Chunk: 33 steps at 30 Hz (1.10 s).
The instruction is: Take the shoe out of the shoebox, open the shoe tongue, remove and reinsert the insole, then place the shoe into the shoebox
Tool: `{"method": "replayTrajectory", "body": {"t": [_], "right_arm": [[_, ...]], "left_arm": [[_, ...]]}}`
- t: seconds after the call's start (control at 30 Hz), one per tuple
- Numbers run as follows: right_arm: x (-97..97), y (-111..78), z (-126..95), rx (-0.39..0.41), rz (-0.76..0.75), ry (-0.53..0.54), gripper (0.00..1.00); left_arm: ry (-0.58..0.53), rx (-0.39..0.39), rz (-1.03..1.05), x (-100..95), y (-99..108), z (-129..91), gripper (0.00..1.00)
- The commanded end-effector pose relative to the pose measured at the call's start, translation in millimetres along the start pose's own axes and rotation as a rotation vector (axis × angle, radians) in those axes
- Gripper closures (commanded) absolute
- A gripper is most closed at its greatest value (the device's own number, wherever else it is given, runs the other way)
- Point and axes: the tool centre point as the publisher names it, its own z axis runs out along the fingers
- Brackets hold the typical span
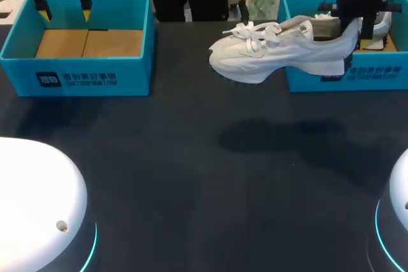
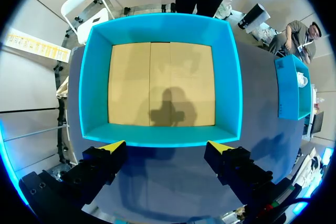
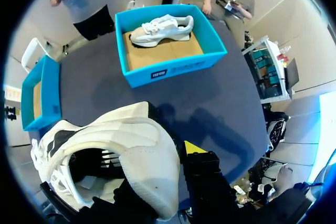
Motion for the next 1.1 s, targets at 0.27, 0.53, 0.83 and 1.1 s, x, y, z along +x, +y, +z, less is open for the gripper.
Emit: {"method": "replayTrajectory", "body": {"t": [0.27,0.53,0.83,1.1], "right_arm": [[16.7,-49.3,13,-0.061,-0.081,-0.005,1.0],[37.4,-94.8,39,-0.025,-0.064,0.041,1.0],[54.6,-103.8,50,0.025,-0.071,0.054,1.0],[68.9,-115.3,55,0.015,-0.089,0.08,1.0]], "left_arm": [[0.0,0.0,0.0,0.0,0,0,0.0],[0.0,0.0,0.0,0.0,0,0,0.0],[0.0,0.0,0.0,0.0,0,0,0.0],[0.0,0.0,0.0,0.0,0,0,0.0]]}}
